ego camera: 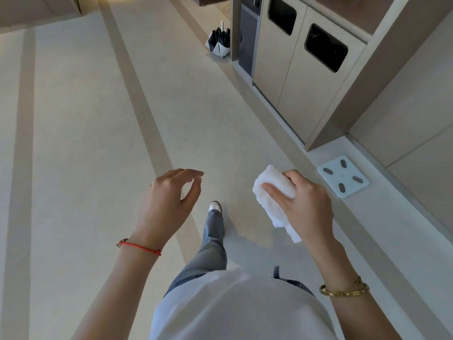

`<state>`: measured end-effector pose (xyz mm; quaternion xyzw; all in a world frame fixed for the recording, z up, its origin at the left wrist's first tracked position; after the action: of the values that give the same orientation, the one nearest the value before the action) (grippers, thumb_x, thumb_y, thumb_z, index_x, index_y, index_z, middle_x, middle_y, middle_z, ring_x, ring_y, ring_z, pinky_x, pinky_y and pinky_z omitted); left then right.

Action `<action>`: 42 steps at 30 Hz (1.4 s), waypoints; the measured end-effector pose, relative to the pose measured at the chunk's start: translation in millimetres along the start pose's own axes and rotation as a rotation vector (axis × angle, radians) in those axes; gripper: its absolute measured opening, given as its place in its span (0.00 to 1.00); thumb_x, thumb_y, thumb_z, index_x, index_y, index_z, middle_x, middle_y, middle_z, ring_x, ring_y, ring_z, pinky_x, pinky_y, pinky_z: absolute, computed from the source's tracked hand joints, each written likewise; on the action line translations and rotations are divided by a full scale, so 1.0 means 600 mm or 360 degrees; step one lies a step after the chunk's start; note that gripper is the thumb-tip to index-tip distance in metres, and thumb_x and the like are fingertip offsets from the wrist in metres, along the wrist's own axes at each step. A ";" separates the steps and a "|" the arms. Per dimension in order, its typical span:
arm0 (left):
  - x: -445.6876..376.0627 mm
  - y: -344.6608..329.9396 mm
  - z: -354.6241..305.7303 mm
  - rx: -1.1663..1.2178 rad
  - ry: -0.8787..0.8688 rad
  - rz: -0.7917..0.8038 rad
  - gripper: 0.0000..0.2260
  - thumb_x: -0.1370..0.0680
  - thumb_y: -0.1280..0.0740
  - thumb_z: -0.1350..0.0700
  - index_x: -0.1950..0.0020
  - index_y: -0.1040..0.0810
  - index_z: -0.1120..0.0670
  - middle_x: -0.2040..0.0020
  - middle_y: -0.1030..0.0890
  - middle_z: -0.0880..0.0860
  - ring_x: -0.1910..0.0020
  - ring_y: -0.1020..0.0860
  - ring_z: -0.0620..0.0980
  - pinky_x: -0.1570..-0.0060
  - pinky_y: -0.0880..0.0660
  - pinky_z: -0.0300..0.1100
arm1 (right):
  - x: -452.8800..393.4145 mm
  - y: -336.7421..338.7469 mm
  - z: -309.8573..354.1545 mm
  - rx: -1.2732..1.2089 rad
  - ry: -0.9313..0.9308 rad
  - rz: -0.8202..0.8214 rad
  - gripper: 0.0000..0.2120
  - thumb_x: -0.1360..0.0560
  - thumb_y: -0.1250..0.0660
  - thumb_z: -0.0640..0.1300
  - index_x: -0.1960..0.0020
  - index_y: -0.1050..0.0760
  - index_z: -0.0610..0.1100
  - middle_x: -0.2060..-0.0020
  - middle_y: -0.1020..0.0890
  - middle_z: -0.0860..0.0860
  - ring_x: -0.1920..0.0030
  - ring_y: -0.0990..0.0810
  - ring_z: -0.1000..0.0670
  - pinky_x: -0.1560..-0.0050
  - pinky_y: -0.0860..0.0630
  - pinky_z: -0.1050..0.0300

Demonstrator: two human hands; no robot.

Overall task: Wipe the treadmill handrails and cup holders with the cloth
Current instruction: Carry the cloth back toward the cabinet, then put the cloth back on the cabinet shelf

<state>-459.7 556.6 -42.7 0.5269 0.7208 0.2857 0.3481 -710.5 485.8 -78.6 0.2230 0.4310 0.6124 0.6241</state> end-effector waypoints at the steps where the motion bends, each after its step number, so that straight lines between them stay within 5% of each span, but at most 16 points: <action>1: -0.039 -0.006 0.010 -0.0003 -0.0009 0.0008 0.08 0.21 0.33 0.59 0.45 0.16 0.55 0.50 0.15 0.50 0.51 0.17 0.48 0.50 0.20 0.48 | -0.034 -0.014 -0.001 0.0004 -0.0001 -0.0012 0.23 0.30 0.35 0.67 0.59 0.25 0.46 0.73 0.24 0.51 0.71 0.26 0.48 0.71 0.28 0.55; 13: -0.575 -0.035 0.083 -0.0020 -0.0259 0.0091 0.08 0.21 0.33 0.59 0.45 0.16 0.54 0.50 0.15 0.49 0.50 0.17 0.50 0.55 0.20 0.53 | -0.490 -0.126 0.013 0.0089 -0.0165 -0.0199 0.20 0.29 0.31 0.64 0.56 0.23 0.45 0.71 0.22 0.51 0.70 0.25 0.49 0.70 0.30 0.57; 23: -0.869 -0.123 0.065 -0.0015 -0.0427 0.0284 0.08 0.21 0.33 0.58 0.44 0.16 0.53 0.49 0.15 0.48 0.51 0.17 0.49 0.53 0.20 0.50 | -0.723 -0.165 -0.052 0.0191 -0.0300 -0.0350 0.24 0.30 0.34 0.66 0.56 0.21 0.44 0.71 0.21 0.50 0.72 0.29 0.54 0.69 0.34 0.62; 28: -1.013 -0.199 0.037 0.0013 -0.0479 0.0309 0.08 0.21 0.33 0.59 0.45 0.16 0.54 0.50 0.15 0.49 0.59 0.19 0.48 0.56 0.21 0.47 | -0.855 -0.180 -0.123 0.0173 -0.0402 -0.0367 0.24 0.30 0.35 0.67 0.55 0.22 0.45 0.71 0.23 0.52 0.71 0.27 0.51 0.70 0.32 0.59; 32: -1.142 -0.267 -0.011 0.0069 -0.0528 0.0321 0.08 0.21 0.33 0.59 0.44 0.16 0.55 0.49 0.15 0.50 0.50 0.17 0.50 0.52 0.20 0.51 | -0.975 -0.169 -0.191 0.0179 -0.0468 -0.0361 0.22 0.29 0.32 0.65 0.54 0.23 0.45 0.70 0.23 0.52 0.69 0.25 0.49 0.69 0.26 0.54; 42: -1.410 -0.417 -0.151 0.0143 -0.0700 0.0381 0.09 0.21 0.33 0.58 0.43 0.16 0.54 0.47 0.15 0.51 0.50 0.17 0.50 0.51 0.19 0.51 | -1.232 -0.111 -0.335 0.0279 -0.0520 -0.0451 0.26 0.30 0.40 0.70 0.52 0.24 0.47 0.71 0.27 0.55 0.71 0.29 0.52 0.68 0.32 0.59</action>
<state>-501.6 -328.8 -13.7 0.6728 0.5723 0.1712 0.4365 -745.5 -281.2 -42.7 0.3098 0.4029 0.4346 0.7435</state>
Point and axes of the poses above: each hand's wrist, its own x-axis away from the middle knuckle, its own y-axis out of the back of the hand, z = x × y, the point moved 4 cm from there along -x, towards the middle knuckle
